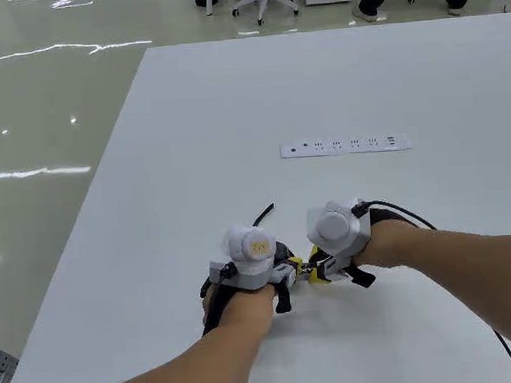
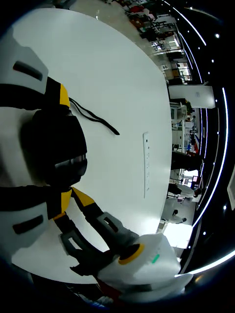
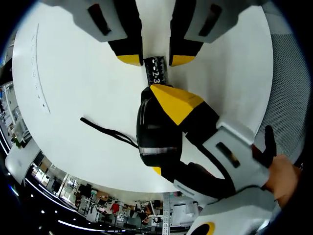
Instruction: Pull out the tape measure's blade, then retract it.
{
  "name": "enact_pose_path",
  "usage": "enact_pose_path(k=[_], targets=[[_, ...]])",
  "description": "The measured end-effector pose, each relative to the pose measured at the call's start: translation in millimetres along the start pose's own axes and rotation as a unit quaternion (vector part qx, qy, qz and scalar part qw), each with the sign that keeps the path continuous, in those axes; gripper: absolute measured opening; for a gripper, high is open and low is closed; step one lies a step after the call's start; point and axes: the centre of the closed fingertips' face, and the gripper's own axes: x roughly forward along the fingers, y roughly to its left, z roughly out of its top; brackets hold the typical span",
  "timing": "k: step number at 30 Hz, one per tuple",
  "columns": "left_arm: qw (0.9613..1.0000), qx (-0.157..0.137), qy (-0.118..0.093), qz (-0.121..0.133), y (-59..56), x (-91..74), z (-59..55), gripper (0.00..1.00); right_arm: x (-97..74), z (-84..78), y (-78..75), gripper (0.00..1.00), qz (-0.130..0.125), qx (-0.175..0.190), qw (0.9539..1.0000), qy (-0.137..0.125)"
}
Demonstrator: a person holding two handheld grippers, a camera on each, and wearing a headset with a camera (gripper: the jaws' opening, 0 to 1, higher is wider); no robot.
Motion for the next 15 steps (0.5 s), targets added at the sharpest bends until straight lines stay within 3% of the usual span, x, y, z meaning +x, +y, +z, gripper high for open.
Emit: enact_pose_path(k=[3,5,8,15], targets=[[1.0000,-0.001,0.000,-0.001,-0.1,0.1,-0.1,0.58,-2.0,-0.6,-2.6,0.18,-0.011,-0.018,0.9997,-0.008],[1.0000,-0.002,0.000,-0.002,-0.2,0.0,-0.2,0.58,-1.5,-0.6,-1.9,0.15,-0.010,0.013,0.9998,-0.005],[1.0000,-0.005,-0.001,-0.004,-0.2,0.1,-0.2,0.58,0.5,2.3,-2.6,0.14,-0.012,0.023,0.9997,-0.005],[0.9999,-0.007,-0.002,-0.008,0.4,1.2,-0.6,0.59,2.3,5.9,-1.9,0.14,-0.007,0.018,0.9998,-0.007]])
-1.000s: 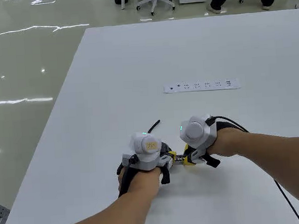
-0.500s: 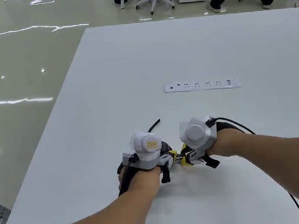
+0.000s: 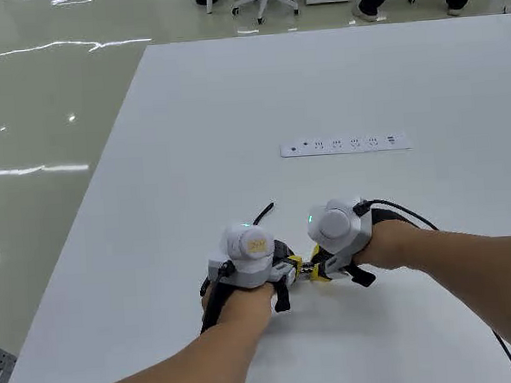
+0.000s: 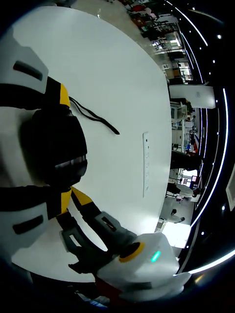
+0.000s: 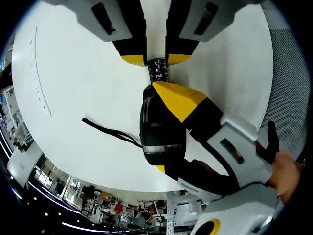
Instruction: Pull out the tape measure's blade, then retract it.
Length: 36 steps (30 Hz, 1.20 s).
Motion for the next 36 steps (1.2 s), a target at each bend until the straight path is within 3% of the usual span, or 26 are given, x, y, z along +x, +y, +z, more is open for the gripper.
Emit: enact_pose_path(k=[28,36], targets=[[0.9997,-0.019,-0.001,-0.014,2.0,2.2,2.4,0.59,10.1,19.8,1.7,0.13,0.002,0.021,0.9992,-0.034],[0.9997,-0.020,-0.001,-0.015,1.9,2.5,3.0,0.59,10.5,20.3,0.7,0.13,0.004,0.007,0.9995,-0.030]])
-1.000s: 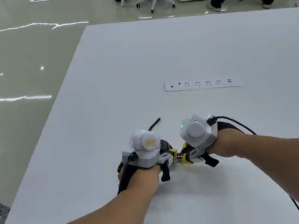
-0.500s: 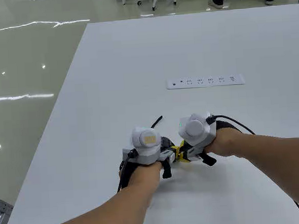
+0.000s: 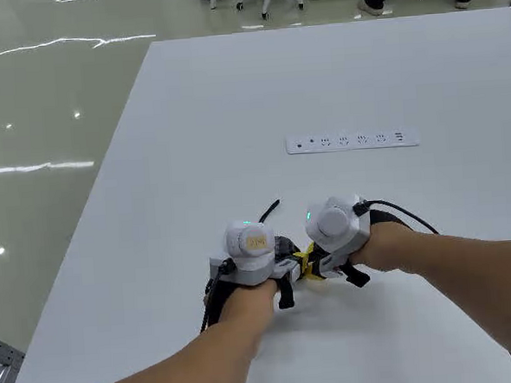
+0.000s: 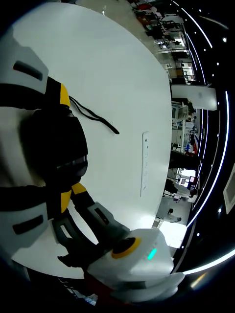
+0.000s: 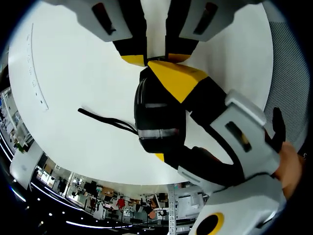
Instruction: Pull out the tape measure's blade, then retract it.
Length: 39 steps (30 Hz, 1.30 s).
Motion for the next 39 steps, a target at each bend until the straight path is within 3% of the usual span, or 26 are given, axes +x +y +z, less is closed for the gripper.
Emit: enact_pose_path(k=[8,13,15,17,20,22,26,29,32,34,36,38,39], targets=[[1.0000,0.003,-0.001,-0.001,-0.6,-0.6,-0.6,0.59,0.0,-0.4,0.4,0.14,0.001,-0.008,1.0000,0.001],[1.0000,0.003,0.002,-0.002,-1.0,-1.7,-1.2,0.60,-0.8,0.2,0.2,0.16,-0.012,-0.036,0.9992,0.012],[1.0000,-0.005,0.003,-0.003,0.8,-1.8,-0.4,0.60,-3.3,-0.8,-4.2,0.22,-0.029,-0.031,0.9990,0.010],[0.9999,-0.008,0.006,-0.008,1.0,-1.5,0.6,0.60,-7.5,-3.7,-5.8,0.35,-0.034,-0.016,0.9993,0.006],[0.9997,-0.006,0.014,-0.022,0.7,-0.3,-0.8,0.61,-16.8,-11.7,-10.6,0.37,-0.046,-0.008,0.9989,0.008],[0.9991,0.017,0.023,-0.032,-0.8,-1.3,-2.6,0.62,-24.0,-13.9,-13.9,0.42,-0.059,0.015,0.9981,-0.003],[0.9982,0.042,0.008,-0.041,-2.3,-7.2,5.0,0.62,-38.3,-21.1,-16.0,0.52,-0.077,0.046,0.9958,-0.016],[0.9977,0.031,0.005,-0.059,-2.1,-10.9,8.8,0.71,-47.6,-30.3,-15.0,0.59,-0.087,0.065,0.9938,-0.026],[0.9959,0.061,-0.001,-0.067,3.2,-16.1,11.0,0.76,-55.9,-44.1,-11.6,0.61,-0.095,0.084,0.9915,-0.027],[0.9951,0.063,-0.006,-0.076,6.5,-21.5,11.5,0.80,-61.6,-49.3,-7.4,0.65,-0.100,0.105,0.9887,-0.038],[0.9926,0.049,-0.021,-0.110,0.7,-24.9,13.1,0.89,-66.7,-53.4,-5.1,0.68,-0.107,0.115,0.9866,-0.045],[0.9918,0.060,-0.017,-0.112,6.4,-30.6,8.7,0.99,-71.9,-59.3,-1.6,0.72,-0.113,0.125,0.9843,-0.052],[0.9910,0.070,-0.020,-0.112,8.8,-33.7,7.9,0.98,-74.1,-61.1,-0.3,0.74,-0.116,0.128,0.9835,-0.055]])
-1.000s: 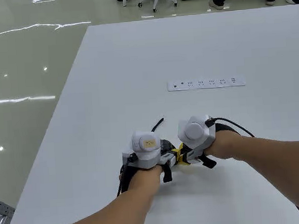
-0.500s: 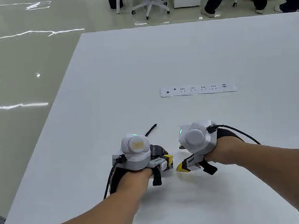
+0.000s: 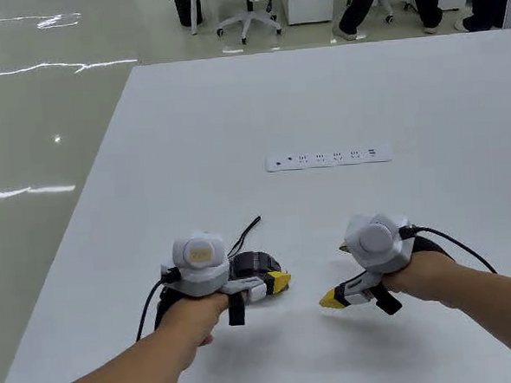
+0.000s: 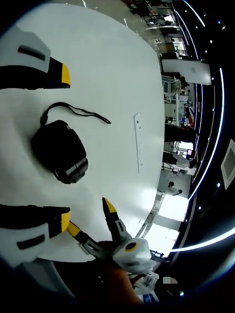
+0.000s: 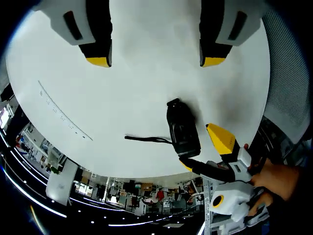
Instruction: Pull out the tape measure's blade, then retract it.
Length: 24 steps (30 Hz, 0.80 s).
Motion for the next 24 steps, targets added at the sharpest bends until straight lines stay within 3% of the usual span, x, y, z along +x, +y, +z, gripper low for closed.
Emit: enact_pose_path(k=[4,5,11,15,19,21,23,24], targets=[[0.9999,0.003,0.003,0.011,14.9,-13.7,-11.7,0.99,-14.7,-6.5,-1.4,0.82,-0.025,0.046,0.9985,-0.019],[0.9998,0.006,0.002,0.018,19.6,-19.8,-14.2,0.99,-19.6,-4.3,-0.8,0.85,-0.027,0.062,0.9970,-0.036],[0.9998,-0.002,-0.014,0.010,29.5,-52.5,-26.4,0.99,-49.6,-18.8,-4.3,0.98,-0.058,0.117,0.9889,-0.072],[0.9989,-0.038,-0.023,0.010,33.5,-80.4,-34.7,0.99,-70.9,-36.5,0.8,1.00,-0.069,0.124,0.9867,-0.079],[0.9984,-0.035,-0.031,0.031,45.1,-107.6,-45.6,0.99,-96.4,-47.0,1.0,1.00,-0.096,0.148,0.9792,-0.101],[0.9967,-0.061,-0.044,0.029,46.2,-120.2,-46.9,0.99,-107.0,-53.6,3.8,1.00,-0.103,0.155,0.9764,-0.110],[0.9906,-0.110,-0.079,0.020,44.1,-131.3,-42.8,0.99,-117.2,-61.7,6.6,1.00,-0.111,0.157,0.9745,-0.116],[0.9898,-0.114,-0.083,0.019,44.5,-136.3,-44.1,0.99,-120.7,-65.5,7.8,1.00,-0.112,0.160,0.9738,-0.117]])
